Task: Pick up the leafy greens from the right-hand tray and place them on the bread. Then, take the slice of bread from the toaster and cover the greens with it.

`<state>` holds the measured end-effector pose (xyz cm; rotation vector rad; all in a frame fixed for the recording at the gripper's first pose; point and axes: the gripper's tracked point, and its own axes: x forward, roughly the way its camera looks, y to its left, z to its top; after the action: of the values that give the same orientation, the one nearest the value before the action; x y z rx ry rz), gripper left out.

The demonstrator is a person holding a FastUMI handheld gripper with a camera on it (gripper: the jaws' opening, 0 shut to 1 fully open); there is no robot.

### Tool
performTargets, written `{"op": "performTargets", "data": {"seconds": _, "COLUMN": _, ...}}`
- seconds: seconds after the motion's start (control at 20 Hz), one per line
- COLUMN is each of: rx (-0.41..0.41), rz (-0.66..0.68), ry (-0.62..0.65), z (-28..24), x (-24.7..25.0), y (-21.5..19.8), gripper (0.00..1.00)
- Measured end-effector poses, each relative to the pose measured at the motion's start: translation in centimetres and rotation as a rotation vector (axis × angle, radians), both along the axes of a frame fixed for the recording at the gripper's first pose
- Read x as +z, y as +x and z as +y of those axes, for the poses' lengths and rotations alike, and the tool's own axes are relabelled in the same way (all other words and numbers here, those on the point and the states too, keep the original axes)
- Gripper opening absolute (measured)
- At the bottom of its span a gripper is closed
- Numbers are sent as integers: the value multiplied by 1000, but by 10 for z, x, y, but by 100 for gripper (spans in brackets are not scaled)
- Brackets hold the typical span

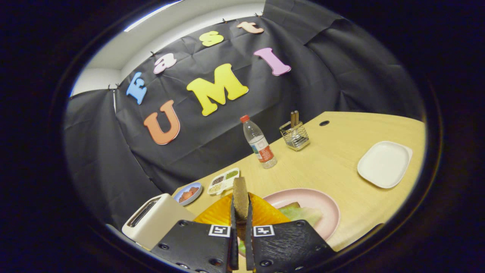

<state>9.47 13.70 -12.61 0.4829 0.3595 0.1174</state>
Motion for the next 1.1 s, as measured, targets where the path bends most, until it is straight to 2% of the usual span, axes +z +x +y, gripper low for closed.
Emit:
{"op": "performTargets", "data": {"seconds": 0.25, "rx": -6, "rz": -8, "ry": -24, "z": -6, "x": -7, "y": -5, "gripper": 8}}
{"op": "performTargets", "data": {"seconds": 0.45, "rx": -18, "rz": 39, "ry": -50, "z": -18, "x": -23, "y": -13, "gripper": 12}}
{"op": "performTargets", "data": {"seconds": 0.55, "rx": -28, "rz": 76, "ry": -60, "z": -26, "x": -34, "y": -13, "gripper": 19}}
{"op": "performTargets", "data": {"seconds": 0.8, "rx": -51, "rz": 185, "ry": -20, "z": -41, "x": -61, "y": -18, "gripper": 45}}
{"op": "performTargets", "data": {"seconds": 0.95, "rx": -31, "rz": 288, "ry": 8, "z": -35, "x": -77, "y": -33, "gripper": 69}}
{"op": "performTargets", "data": {"seconds": 1.1, "rx": -44, "rz": 271, "ry": -50, "z": -38, "x": -64, "y": -41, "gripper": 89}}
